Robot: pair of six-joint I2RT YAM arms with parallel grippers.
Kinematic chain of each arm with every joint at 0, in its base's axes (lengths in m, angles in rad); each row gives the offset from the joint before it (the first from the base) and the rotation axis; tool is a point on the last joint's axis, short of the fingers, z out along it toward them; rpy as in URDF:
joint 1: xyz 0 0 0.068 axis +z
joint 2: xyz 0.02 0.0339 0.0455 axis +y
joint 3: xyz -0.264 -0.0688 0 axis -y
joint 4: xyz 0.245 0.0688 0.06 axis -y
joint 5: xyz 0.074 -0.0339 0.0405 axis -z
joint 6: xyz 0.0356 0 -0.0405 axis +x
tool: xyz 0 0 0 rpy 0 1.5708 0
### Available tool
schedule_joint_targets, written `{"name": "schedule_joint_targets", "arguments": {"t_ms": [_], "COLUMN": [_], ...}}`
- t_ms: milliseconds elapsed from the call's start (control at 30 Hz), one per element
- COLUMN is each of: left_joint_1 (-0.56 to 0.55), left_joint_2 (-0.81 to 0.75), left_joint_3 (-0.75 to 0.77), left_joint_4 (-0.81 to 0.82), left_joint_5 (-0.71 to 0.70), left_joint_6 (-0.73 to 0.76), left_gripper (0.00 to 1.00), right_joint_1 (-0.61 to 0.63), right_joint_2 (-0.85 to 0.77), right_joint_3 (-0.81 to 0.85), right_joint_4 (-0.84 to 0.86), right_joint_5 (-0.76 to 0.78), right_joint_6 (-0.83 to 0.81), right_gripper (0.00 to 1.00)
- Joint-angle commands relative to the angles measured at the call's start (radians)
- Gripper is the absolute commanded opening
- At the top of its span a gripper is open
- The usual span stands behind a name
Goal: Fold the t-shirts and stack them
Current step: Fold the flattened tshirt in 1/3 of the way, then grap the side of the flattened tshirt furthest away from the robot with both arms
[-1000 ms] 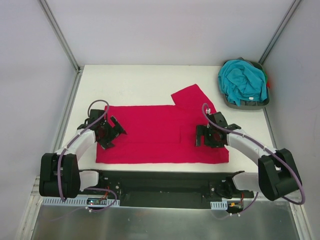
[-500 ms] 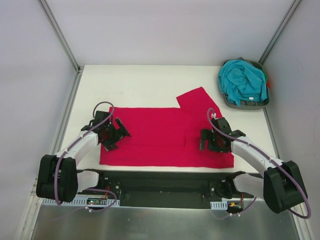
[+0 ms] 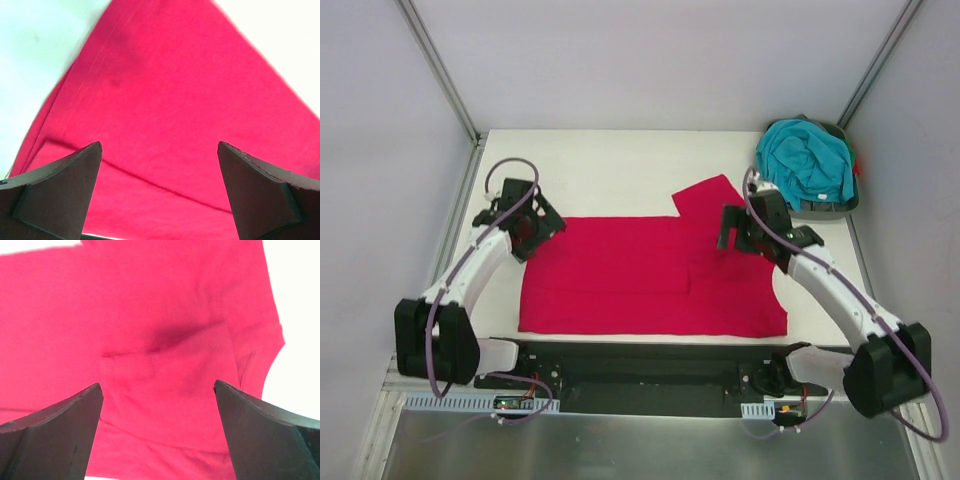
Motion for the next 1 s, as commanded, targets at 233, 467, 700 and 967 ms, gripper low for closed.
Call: {"name": "schedule_joint_targets", "arguments": {"t_ms": [233, 467, 700, 967], "left_joint_1": [0.119, 0.128, 0.127, 0.127], "left_joint_2": [0.581, 0.853, 0.919, 0.973], "left_joint_3": [0.618, 0.948, 0.97, 0.97], "left_joint_4": [-0.137, -0.271, -0.314, -0.33], "left_joint_5": [-0.063, -0.121, -0.15, -0.118], "left_joint_6": [0.076, 0.11, 0.086, 0.058], "left_gripper": [0.99, 0.95, 0.91, 0.86], "right_joint_1": [-0.046, -0.107, -0.17, -0.176], "right_joint_2": [0.836, 1.21, 1.365, 1.421], "right_joint_3": [0.934, 1.416, 1.518, 1.544], "right_joint_4": [-0.111, -0.167, -0.076, -0.108], "right_joint_5": [0.16, 0.167, 0.057, -0.028], "right_joint_6": [-0.143, -0.147, -0.127, -0.121], "right_gripper": [0.96, 0.96, 0.96, 0.96]}}
